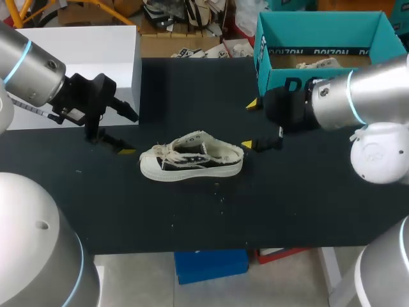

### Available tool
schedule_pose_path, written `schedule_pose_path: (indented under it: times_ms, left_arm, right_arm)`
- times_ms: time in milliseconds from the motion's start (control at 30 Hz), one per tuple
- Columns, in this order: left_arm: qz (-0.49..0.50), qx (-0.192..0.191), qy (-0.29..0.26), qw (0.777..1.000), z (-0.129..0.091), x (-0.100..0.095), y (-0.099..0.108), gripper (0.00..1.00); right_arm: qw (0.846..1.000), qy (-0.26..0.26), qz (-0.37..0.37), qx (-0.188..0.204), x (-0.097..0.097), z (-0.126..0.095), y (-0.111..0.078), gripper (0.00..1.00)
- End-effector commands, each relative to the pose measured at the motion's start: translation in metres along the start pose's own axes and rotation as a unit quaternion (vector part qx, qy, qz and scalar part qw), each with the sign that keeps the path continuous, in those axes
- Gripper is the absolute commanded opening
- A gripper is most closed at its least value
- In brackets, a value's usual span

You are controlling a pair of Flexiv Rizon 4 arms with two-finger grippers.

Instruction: Take the shoe out of the shoebox, open the shoe tongue, remove and reinsert the insole, then place the shoe into the shoebox

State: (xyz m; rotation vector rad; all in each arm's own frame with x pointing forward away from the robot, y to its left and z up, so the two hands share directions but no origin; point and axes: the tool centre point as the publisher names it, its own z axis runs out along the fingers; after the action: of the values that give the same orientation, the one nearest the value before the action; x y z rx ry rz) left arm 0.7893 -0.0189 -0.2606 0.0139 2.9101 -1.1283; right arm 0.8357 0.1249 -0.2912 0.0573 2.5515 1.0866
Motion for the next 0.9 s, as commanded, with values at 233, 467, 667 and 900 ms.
schedule_pose_path:
  times_ms: [233, 467, 667, 900]
  left_arm:
    - [0.001, 0.0, -0.002, 1.0, 0.002, 0.0, 0.001, 1.0]
    - [0.001, 0.0, -0.002, 1.0, 0.002, 0.0, 0.001, 1.0]
    - [0.001, 0.0, -0.002, 1.0, 0.002, 0.0, 0.001, 1.0]
    - [0.001, 0.0, -0.002, 1.0, 0.002, 0.0, 0.001, 1.0]
  right_arm:
    - [0.997, 0.07, 0.0, -0.037, 0.001, 0.008, -0.009, 1.0]
    - [0.997, 0.07, 0.0, -0.037, 0.001, 0.008, -0.009, 1.0]
    - [0.997, 0.037, 0.014, -0.059, -0.008, 0.013, -0.021, 1.0]
    - [0.996, 0.031, 0.031, -0.079, -0.01, 0.027, -0.032, 1.0]
